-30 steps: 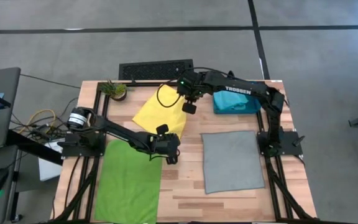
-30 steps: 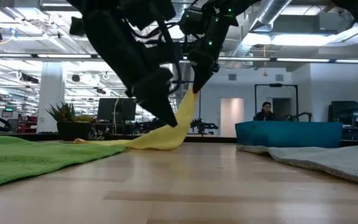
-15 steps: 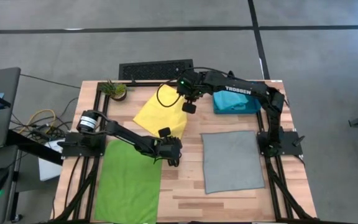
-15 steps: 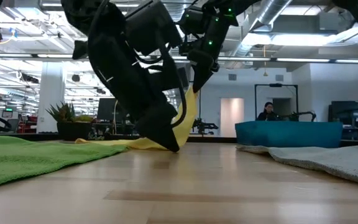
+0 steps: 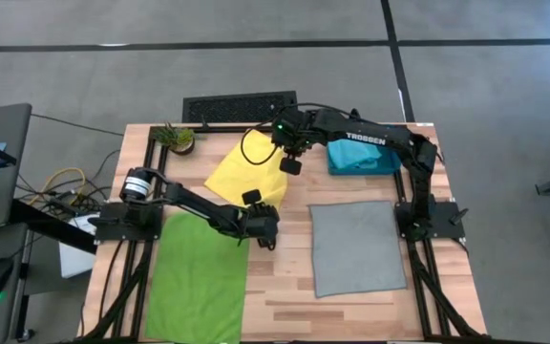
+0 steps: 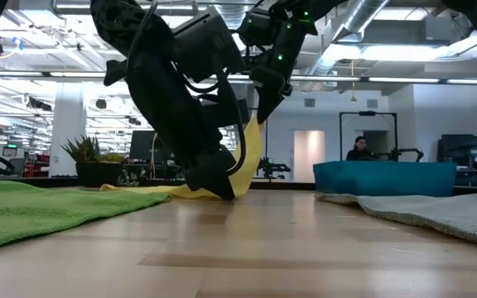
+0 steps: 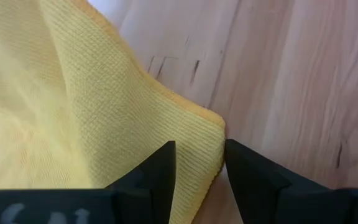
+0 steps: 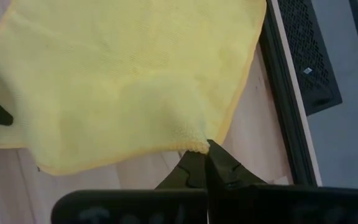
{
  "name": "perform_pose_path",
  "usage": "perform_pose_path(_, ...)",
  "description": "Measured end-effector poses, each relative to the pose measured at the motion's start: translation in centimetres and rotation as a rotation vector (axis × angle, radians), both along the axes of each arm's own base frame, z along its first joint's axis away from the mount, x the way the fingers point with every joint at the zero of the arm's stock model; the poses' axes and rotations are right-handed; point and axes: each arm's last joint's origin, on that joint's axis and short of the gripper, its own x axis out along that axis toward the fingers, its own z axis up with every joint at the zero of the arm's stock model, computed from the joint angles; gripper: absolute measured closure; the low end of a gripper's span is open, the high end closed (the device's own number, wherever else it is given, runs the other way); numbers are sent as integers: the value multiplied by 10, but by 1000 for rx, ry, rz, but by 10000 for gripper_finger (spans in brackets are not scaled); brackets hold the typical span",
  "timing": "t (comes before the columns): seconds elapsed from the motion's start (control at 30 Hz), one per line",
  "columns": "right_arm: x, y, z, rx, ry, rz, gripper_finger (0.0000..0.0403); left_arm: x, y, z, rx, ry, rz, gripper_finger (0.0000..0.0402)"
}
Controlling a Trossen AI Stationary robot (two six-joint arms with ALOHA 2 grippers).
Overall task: Fold microfiber towels
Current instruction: Fold the yellow microfiber cloth
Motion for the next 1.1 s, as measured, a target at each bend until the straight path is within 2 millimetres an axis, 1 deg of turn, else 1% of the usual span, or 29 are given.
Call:
perform_pose_path(0.07,0,0,0,0,0,0,400,1,1,0,-17,-2,-6,269)
perform_pose_path(0.13,0,0,0,0,0,0,400,1,2,0,-26,12,-48,269)
perform_pose_path(0.2,0,0,0,0,0,0,400,2,2,1,-7,24,-76,269)
perform_pose_path(0.3,0,0,0,0,0,0,400,2,4,0,9,27,-72,269)
perform_pose_path(0.57,0,0,0,0,0,0,400,4,22,0,-33,25,-45,269)
perform_pose_path(0.77,0,1,0,1,0,2,400,4,38,-1,-152,32,-43,270)
perform_pose_path(0.9,0,1,0,1,0,1,400,2,43,-3,-186,51,-40,286)
perform_pose_path(1.1,0,1,0,1,0,1,400,2,44,-3,-198,59,-68,337)
